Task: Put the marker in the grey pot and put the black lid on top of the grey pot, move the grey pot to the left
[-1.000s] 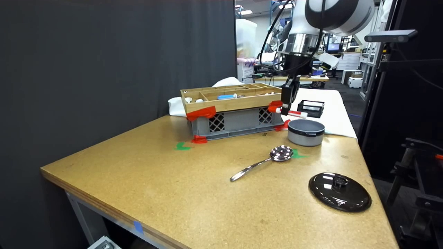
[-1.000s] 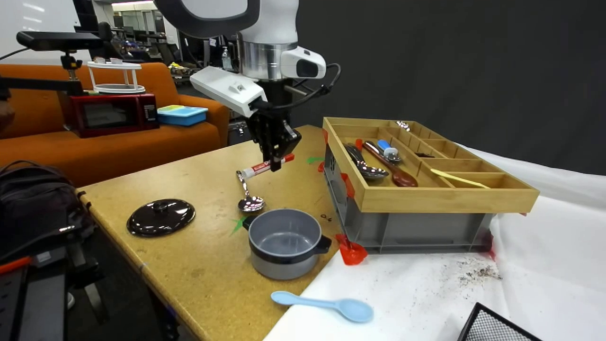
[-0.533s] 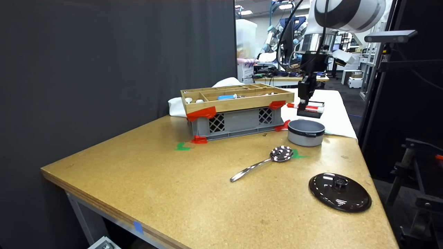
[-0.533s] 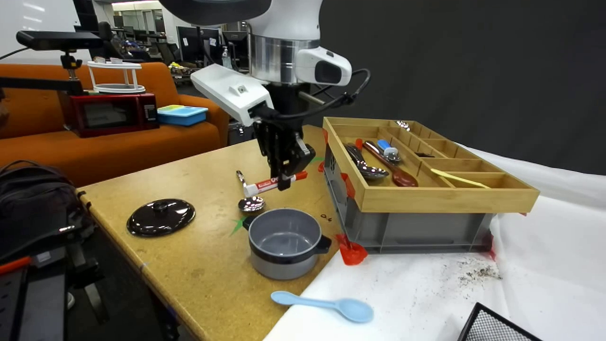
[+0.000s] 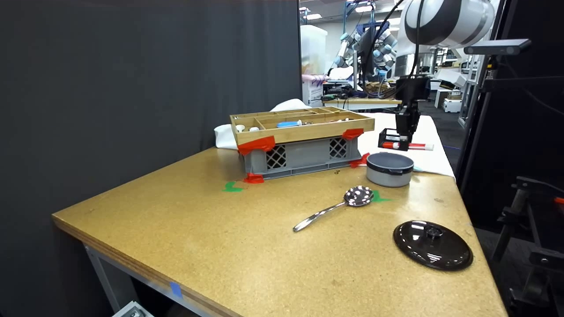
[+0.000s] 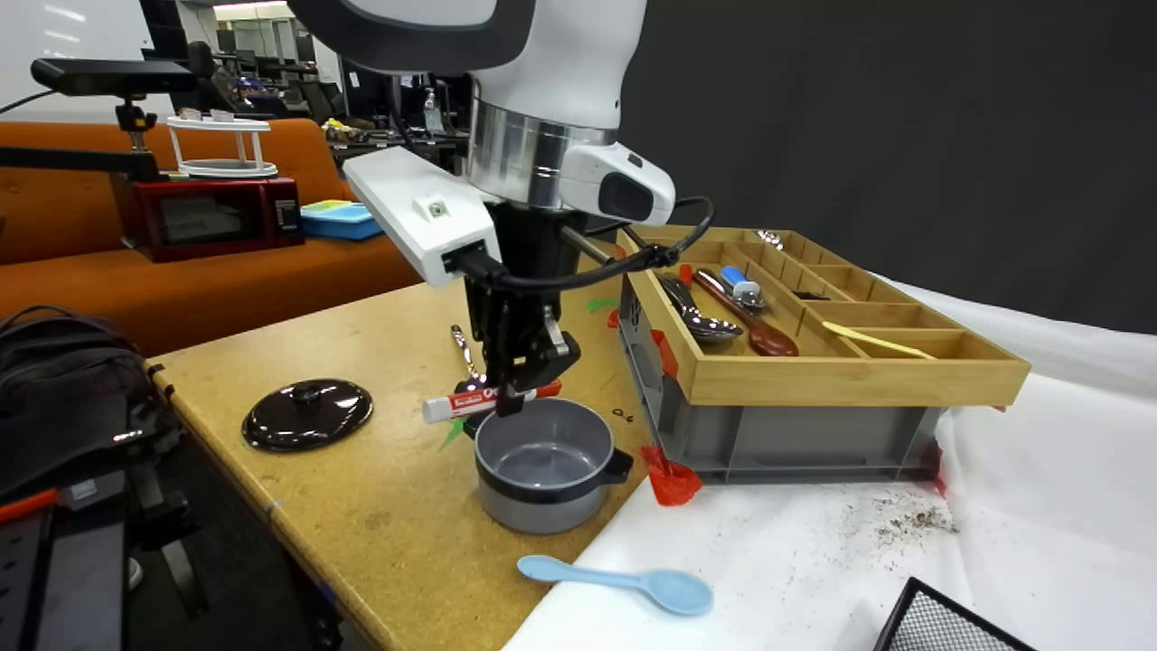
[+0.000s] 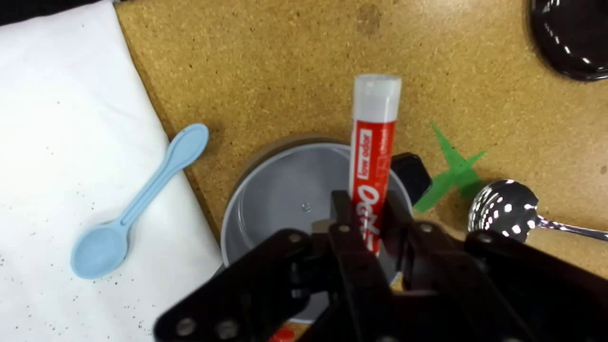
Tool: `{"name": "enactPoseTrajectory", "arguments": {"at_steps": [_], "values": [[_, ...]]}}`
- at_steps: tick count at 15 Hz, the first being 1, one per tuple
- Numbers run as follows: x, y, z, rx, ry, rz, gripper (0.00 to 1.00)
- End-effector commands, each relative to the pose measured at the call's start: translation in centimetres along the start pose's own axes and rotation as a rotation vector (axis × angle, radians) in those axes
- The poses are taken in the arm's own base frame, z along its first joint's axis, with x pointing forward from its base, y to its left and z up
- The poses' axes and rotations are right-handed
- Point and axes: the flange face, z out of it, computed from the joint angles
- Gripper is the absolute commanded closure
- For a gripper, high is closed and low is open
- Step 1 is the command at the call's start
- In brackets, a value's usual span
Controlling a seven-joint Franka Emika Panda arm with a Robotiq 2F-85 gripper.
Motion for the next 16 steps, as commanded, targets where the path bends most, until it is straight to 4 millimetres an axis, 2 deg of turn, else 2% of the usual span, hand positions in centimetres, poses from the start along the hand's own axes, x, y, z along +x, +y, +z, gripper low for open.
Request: {"name": "enactPoseTrajectory", "arguments": {"at_steps": [1, 7, 11, 15, 16], "values": [[1.4, -0.1, 0.9, 0.006, -0.025, -0.011, 0.95], [4.5, -0.7, 3.1, 0.009, -0.025, -0.026, 0.95], [5.1, 0.0, 4.4, 0.010, -0.047, -0.002, 0.95], [4.8, 0.6, 5.1, 0.014, -0.058, 0.017, 0.95], [4.8, 0.7, 5.0, 0.017, -0.058, 0.021, 0.56]]}}
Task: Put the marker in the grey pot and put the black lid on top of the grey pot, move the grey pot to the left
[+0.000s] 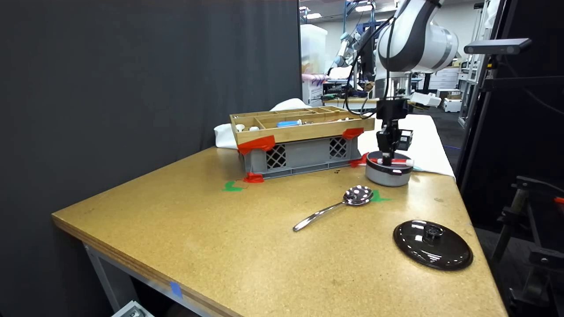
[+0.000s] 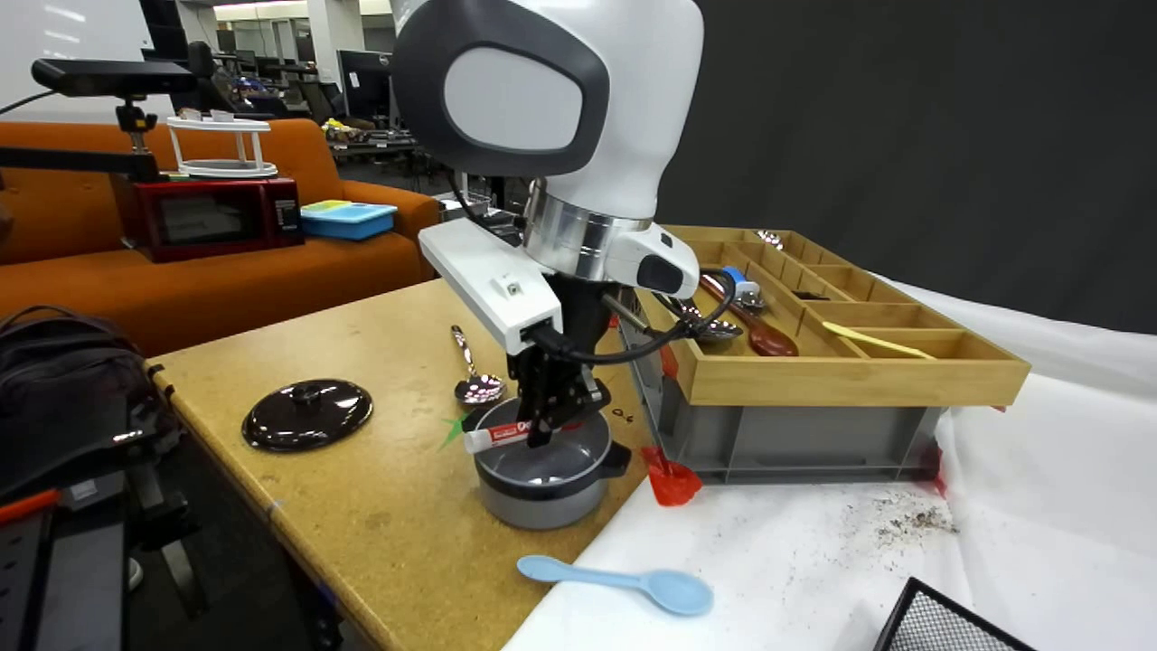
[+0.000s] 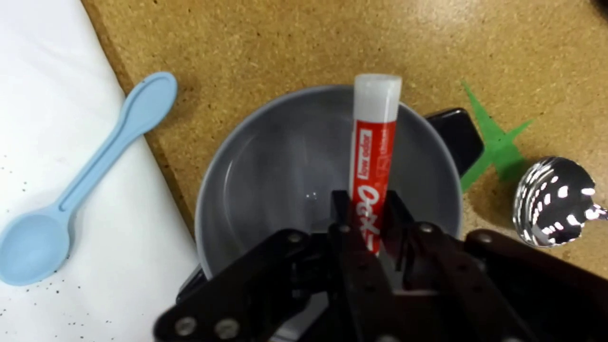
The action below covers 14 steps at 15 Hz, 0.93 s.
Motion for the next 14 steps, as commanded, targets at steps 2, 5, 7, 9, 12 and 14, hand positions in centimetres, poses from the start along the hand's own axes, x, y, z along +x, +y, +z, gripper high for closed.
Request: {"name": "enactPoseTrajectory", "arguments": {"at_steps": [2, 5, 7, 9, 12, 14], "values": [[0.1, 0.3, -0.2, 0.015, -0.005, 0.016, 0.50], [-0.1, -0.9, -0.7, 0.005, 0.001, -0.001, 0.29], [-0.1, -2.1, -1.3, -0.002, 0.008, -0.018, 0.15], [-0.4, -3.8, -2.2, 0.000, 0.022, -0.051, 0.02], [-1.5, -7.6, -3.8, 0.029, 0.031, -0.143, 0.00], [-2.5, -10.1, -4.6, 0.036, 0.036, -0.194, 0.00]]}}
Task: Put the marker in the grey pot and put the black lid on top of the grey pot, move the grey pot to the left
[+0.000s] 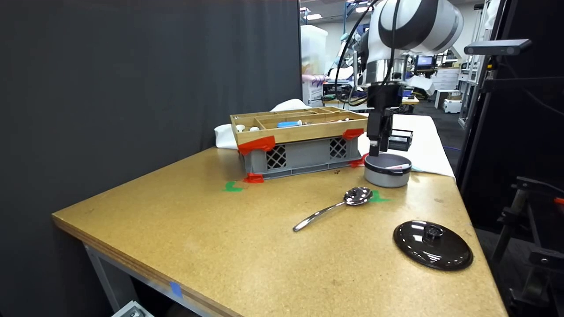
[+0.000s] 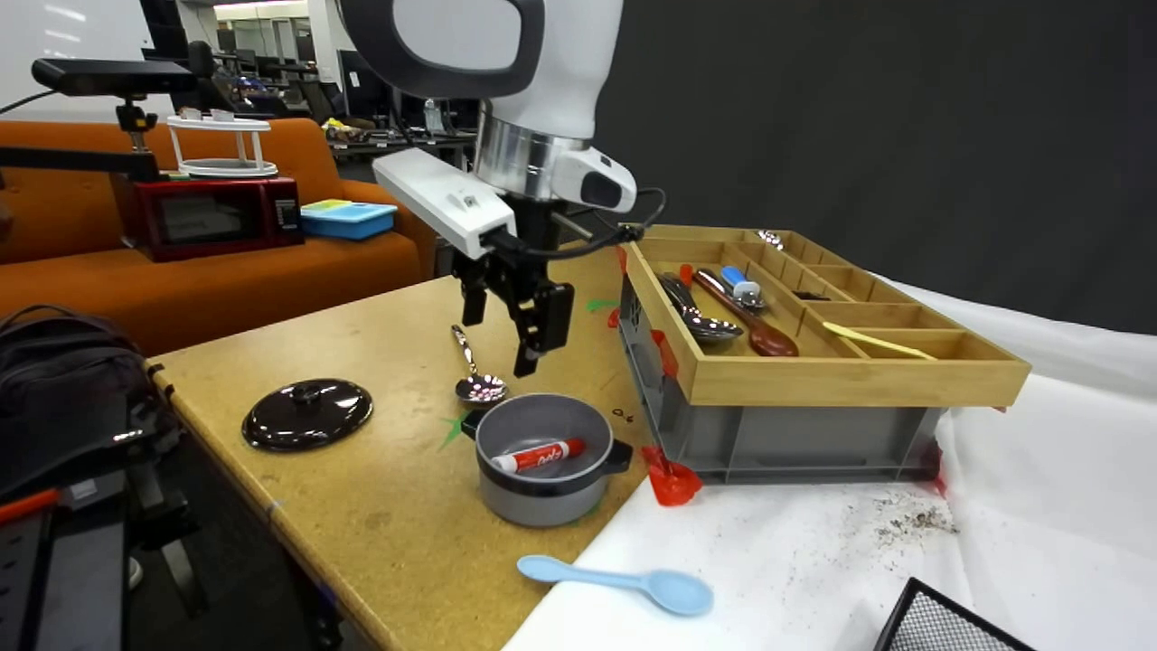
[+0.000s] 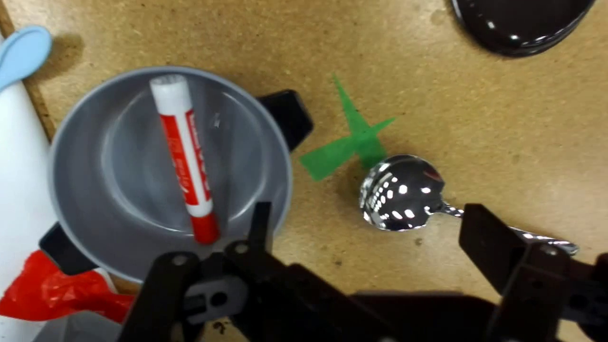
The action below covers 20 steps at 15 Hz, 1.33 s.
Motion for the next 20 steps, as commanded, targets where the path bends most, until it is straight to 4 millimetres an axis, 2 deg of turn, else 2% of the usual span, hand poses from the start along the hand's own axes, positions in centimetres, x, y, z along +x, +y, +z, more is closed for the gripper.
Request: {"name": "enactPoseTrajectory", "arguments": {"at_steps": [1, 6, 11, 13, 14, 15, 20], "values": [[-2.0, -3.2, -1.6, 0.020, 0.000, -0.080, 0.00], [-5.5, -7.9, -2.0, -0.034, -0.031, -0.215, 0.00], [-9.1, -11.9, -0.4, -0.155, -0.051, -0.459, 0.00], [-10.4, -12.7, 0.5, -0.192, -0.026, -0.570, 0.00], [-9.4, -12.6, 0.7, -0.161, -0.068, -0.490, 0.00], [-9.9, -12.8, 1.0, -0.165, -0.068, -0.498, 0.00], [-9.6, -12.7, 0.8, -0.165, -0.062, -0.493, 0.00]]}}
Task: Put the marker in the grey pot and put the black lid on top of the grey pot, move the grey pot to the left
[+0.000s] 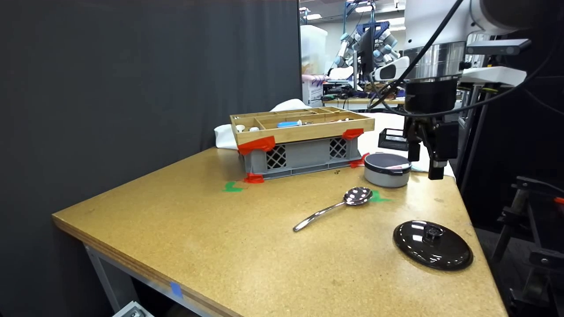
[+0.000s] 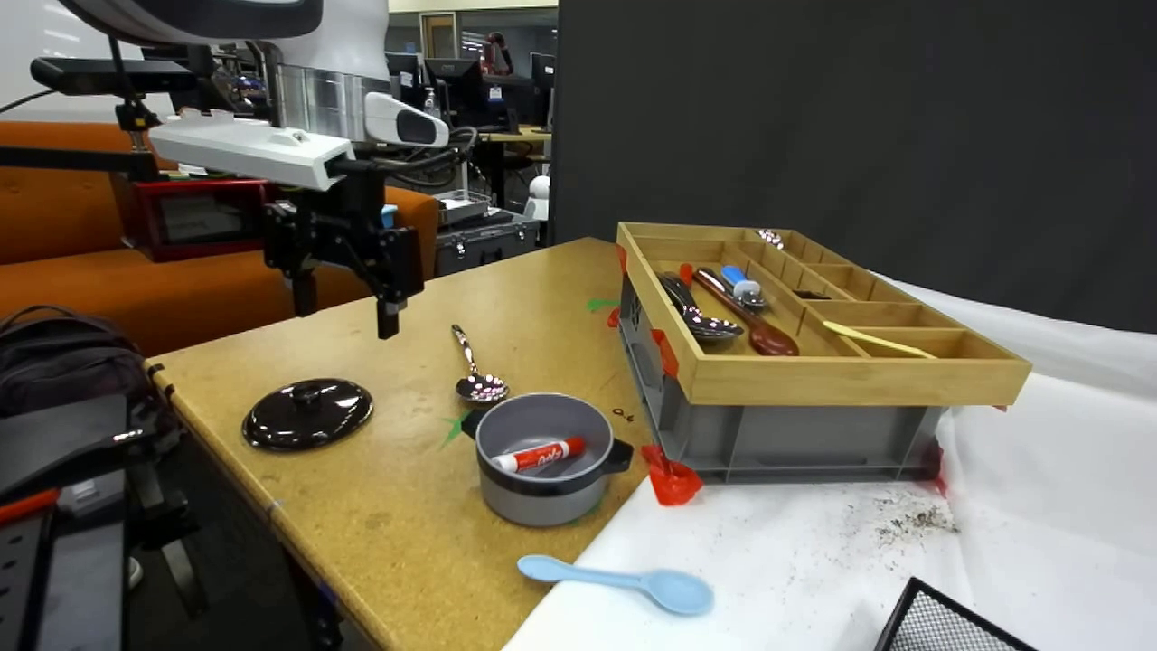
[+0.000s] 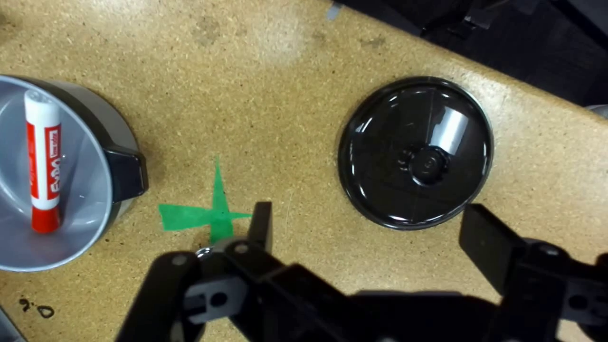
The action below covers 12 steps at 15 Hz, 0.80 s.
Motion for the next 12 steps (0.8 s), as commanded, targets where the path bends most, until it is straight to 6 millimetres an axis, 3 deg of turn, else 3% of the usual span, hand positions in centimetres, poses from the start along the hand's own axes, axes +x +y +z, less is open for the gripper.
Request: {"name": "enactPoseTrajectory", "arguments": {"at_steps": [1, 10, 12], "values": [[0.0, 0.0, 0.0, 0.000, -0.001, 0.000, 0.00], [-3.2, -1.4, 2.5, -0.005, -0.003, -0.064, 0.00], [-2.0, -1.4, 2.7, -0.007, 0.032, -0.087, 0.00]]}}
